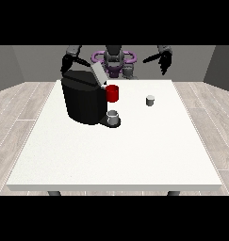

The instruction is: Insert the coffee pod into the coffee machine and close the lid

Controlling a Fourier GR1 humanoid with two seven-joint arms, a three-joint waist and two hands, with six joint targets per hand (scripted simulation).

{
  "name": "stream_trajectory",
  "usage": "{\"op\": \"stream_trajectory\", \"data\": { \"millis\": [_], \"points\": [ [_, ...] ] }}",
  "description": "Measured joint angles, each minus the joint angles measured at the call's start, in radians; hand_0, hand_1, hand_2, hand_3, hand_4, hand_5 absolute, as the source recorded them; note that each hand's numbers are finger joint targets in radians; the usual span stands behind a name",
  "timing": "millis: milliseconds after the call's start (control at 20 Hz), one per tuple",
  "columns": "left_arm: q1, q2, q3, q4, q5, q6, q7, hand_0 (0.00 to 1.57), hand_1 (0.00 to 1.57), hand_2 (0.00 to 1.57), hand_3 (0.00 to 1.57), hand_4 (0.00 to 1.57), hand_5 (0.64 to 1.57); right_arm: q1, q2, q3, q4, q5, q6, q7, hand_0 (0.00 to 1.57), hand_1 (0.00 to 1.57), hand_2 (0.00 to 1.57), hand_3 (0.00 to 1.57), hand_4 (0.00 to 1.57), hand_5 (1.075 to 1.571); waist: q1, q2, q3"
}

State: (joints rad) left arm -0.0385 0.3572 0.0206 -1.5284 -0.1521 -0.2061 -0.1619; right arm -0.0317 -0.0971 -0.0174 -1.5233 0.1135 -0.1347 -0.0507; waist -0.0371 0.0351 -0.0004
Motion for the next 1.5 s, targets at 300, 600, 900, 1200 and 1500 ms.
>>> {"op": "stream_trajectory", "data": {
  "millis": [300, 600, 900, 1200, 1500],
  "points": [
    [-0.140, 0.077, 0.042, 0.129, -0.052, -0.034, 0.044, 0.00, 0.00, 0.00, 0.00, 0.00, 1.571, -0.054, 0.026, 0.038, -0.007, 0.028, -0.010, 0.020, 0.00, 0.00, 0.00, 0.00, 0.00, 1.571, -0.058, 0.063, 0.0003],
    [-0.239, 0.116, 0.031, 0.261, -0.143, -0.039, 0.053, 0.00, 0.00, 0.00, 0.00, 0.00, 1.571, -0.109, 0.057, 0.064, 0.006, 0.052, -0.030, 0.041, 0.00, 0.00, 0.00, 0.00, 0.00, 1.571, -0.097, 0.131, 0.0002],
    [-0.326, 0.138, 0.021, 0.398, -0.218, -0.048, 0.038, 0.00, 0.00, 0.00, 0.00, 0.00, 1.571, -0.163, 0.053, 0.044, 0.038, 0.027, -0.005, 0.073, 0.00, 0.00, 0.00, 0.00, 0.00, 1.571, -0.111, 0.175, 0.0001],
    [-0.391, 0.117, 0.002, 0.544, -0.324, 0.032, -0.025, 0.49, 0.49, 0.72, 0.49, 0.00, 1.571, -0.192, 0.071, 0.057, 0.061, 0.043, -0.015, 0.083, 0.00, 0.00, 0.00, 0.00, 0.00, 1.571, -0.114, 0.200, 0.0000],
    [-0.441, 0.066, -0.034, 0.601, -0.430, 0.149, -0.049, 1.07, 1.07, 1.11, 0.91, 0.45, 1.571, -0.224, 0.073, 0.045, 0.140, 0.054, -0.022, 0.047, 0.00, 0.00, 0.00, 0.00, 0.00, 1.571, -0.098, 0.211, 0.0000]
  ]
}}
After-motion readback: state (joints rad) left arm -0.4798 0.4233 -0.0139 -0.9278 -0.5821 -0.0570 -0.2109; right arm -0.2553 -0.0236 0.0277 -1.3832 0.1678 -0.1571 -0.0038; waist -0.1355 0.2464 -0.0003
